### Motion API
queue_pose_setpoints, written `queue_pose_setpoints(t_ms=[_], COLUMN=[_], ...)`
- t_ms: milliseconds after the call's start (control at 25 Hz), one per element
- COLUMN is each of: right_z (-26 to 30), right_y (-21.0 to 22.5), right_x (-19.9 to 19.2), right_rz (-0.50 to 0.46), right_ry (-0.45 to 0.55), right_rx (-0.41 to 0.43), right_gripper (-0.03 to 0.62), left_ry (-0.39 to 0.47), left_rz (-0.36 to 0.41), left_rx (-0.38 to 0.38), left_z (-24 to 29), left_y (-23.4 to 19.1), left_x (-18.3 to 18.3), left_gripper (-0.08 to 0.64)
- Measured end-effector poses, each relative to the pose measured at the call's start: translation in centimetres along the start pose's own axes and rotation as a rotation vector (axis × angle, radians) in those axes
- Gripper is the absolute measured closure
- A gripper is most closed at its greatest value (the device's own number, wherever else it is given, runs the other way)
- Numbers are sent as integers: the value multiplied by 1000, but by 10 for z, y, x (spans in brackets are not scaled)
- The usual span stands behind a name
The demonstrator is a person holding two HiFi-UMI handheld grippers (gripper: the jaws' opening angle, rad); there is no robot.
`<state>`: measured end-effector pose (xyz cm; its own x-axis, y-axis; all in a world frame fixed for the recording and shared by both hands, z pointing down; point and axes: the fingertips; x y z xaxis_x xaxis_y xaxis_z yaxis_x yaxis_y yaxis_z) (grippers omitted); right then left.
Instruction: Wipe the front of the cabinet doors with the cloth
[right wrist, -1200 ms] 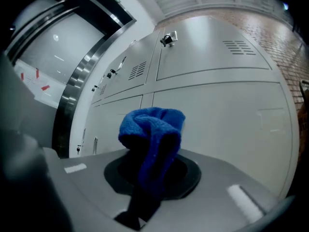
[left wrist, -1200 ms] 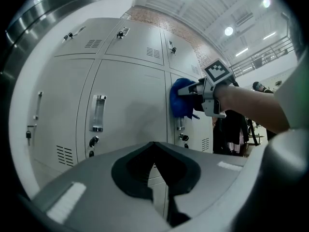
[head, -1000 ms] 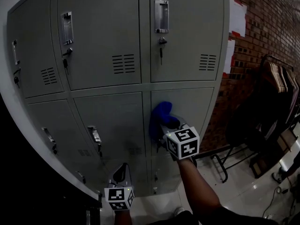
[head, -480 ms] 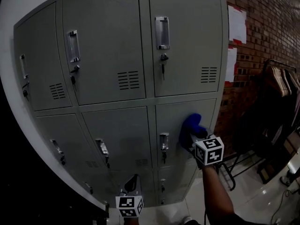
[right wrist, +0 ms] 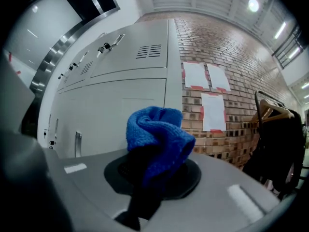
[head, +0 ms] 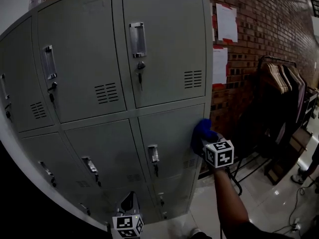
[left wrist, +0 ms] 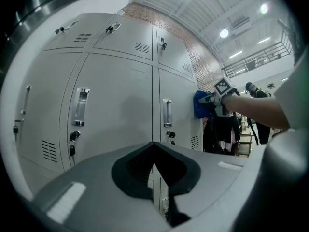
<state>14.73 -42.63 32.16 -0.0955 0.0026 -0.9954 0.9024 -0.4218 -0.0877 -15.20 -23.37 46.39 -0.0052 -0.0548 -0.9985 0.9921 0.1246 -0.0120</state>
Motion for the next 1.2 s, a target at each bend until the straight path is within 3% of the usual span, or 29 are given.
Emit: queue_pose_setpoints(t_ms=[240,440,640,840,1200], right_z=[-11,-4,16,31,45], right_y=[-8,-85,-170,-227,-240], right_x=[1,2,-7,-5,-17], right_rz=[-18,-22,-51,-65,-81], right_ry=[22,66,45,26,-5], right_rx=[-3,143,311,417,430], right_gripper=[534,534,532,532,535], left_ry=[-11,-9,-10,-13,-4], left_rz=[5,11,10,0,-5], left_rx=[-28,-49,-46,-35,12], left_z=[4,7,5,3,-1], left_y=[15,24,24,19,-1], left_x=[-3,-2,-3,-4,0], left_gripper=[546,546,546,546,546])
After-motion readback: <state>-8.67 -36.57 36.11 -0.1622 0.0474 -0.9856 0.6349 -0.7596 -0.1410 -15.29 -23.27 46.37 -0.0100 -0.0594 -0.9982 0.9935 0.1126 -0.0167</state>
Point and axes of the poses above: the fingertips, and each gripper's own axes: z forward along the fingers, y to its right, x out of its top, and after that the axes turned 4 degrees about x, right-handed
